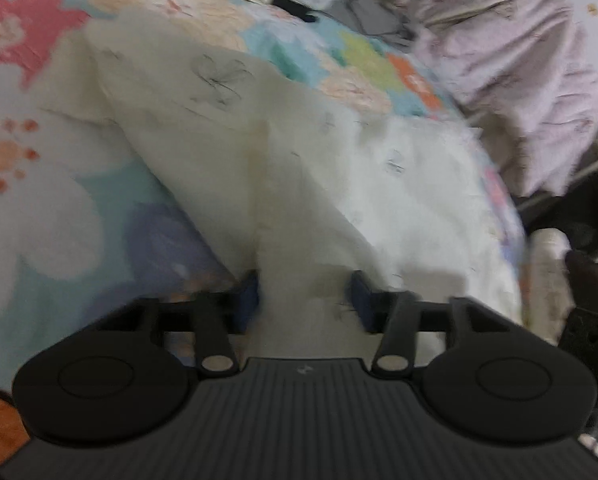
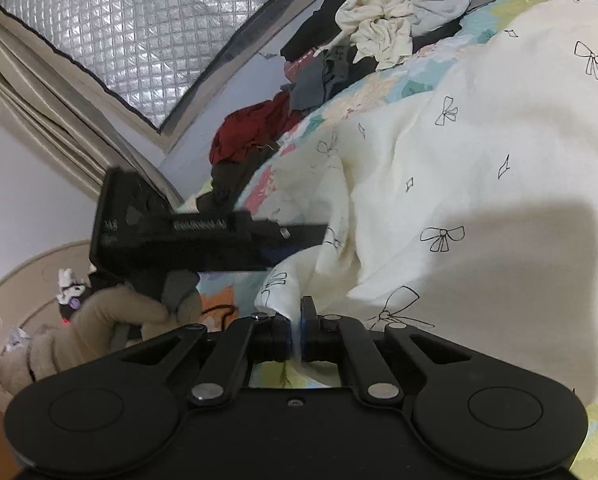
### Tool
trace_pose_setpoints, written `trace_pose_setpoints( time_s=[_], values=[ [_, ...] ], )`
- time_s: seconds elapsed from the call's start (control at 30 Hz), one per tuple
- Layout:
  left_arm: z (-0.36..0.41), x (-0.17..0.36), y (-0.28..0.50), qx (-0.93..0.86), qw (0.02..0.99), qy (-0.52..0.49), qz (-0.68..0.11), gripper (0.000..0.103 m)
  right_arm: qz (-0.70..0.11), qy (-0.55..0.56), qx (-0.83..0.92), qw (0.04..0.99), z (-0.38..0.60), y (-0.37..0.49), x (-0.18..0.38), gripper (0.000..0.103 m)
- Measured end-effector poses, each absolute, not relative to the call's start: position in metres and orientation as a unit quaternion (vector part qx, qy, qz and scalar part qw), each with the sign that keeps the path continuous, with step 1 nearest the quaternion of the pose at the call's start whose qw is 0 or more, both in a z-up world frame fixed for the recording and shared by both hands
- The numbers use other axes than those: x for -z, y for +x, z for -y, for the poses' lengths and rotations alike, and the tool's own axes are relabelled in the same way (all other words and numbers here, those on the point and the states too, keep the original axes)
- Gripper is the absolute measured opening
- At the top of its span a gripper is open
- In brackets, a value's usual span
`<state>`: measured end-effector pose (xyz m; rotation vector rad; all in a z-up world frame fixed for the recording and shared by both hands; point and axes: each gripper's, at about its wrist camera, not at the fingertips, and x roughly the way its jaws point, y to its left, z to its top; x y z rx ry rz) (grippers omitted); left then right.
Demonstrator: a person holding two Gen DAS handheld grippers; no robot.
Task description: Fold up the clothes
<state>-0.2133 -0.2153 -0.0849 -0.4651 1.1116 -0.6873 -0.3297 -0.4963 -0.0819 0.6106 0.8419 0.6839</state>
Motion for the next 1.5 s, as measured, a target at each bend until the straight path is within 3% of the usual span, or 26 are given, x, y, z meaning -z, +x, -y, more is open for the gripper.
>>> trace_pose_setpoints(
  time_s=[0.27, 0.43, 0.63, 0.8, 0.97, 1.0, 1.07, 1.1, 1.17, 1.3, 1.37, 1.5],
  values=[
    [0.209, 0.035, -0.235, 0.316, 0.804, -0.170, -0.474, 0.002, -0.387, 0.297, -0.334, 0.807, 0.496, -0.335, 0.082, 0.006],
    [0.180, 0.003, -0.261, 0.293, 0.796, -0.143, -0.510, 0.002, -0.391, 0.303, -0.382, 0.780, 0.482, -0.347, 0.074, 0.007],
    [0.160, 0.037, -0.276, 0.239, 0.725, -0.155, -0.627, 0.002, -0.480, 0.282, -0.390, 0.734, 0.474, -0.358, 0.087, 0.007],
    [0.165, 0.082, -0.270, 0.217, 0.721, -0.123, -0.646, 0.003, -0.541, 0.220, -0.359, 0.728, 0.457, -0.352, 0.109, 0.007],
    [0.167, 0.078, -0.264, 0.221, 0.724, -0.090, -0.647, 0.006, -0.560, 0.211, -0.352, 0.720, 0.460, -0.350, 0.114, 0.009],
    [0.168, 0.072, -0.261, 0.232, 0.727, -0.085, -0.641, 0.008, -0.562, 0.209, -0.351, 0.719, 0.462, -0.350, 0.112, 0.012],
    [0.170, 0.055, -0.255, 0.248, 0.752, -0.063, -0.608, 0.013, -0.564, 0.163, -0.355, 0.728, 0.468, -0.351, 0.094, 0.039],
    [0.166, 0.044, -0.254, 0.247, 0.770, -0.053, -0.586, 0.015, -0.547, 0.137, -0.349, 0.748, 0.475, -0.355, 0.081, 0.045],
    [0.156, 0.023, -0.251, 0.244, 0.799, -0.046, -0.548, 0.028, -0.504, 0.129, -0.333, 0.787, 0.501, -0.364, 0.051, 0.050],
    [0.139, -0.018, -0.238, 0.250, 0.840, -0.072, -0.476, 0.036, -0.430, 0.187, -0.287, 0.835, 0.557, -0.371, 0.015, 0.055],
    [0.159, -0.030, -0.226, 0.279, 0.852, -0.028, -0.442, 0.042, -0.416, 0.196, -0.241, 0.855, 0.580, -0.367, 0.006, 0.055],
    [0.226, -0.036, -0.198, 0.340, 0.860, 0.083, -0.371, 0.052, -0.439, 0.102, -0.105, 0.887, 0.608, -0.339, -0.023, 0.055]
  ],
)
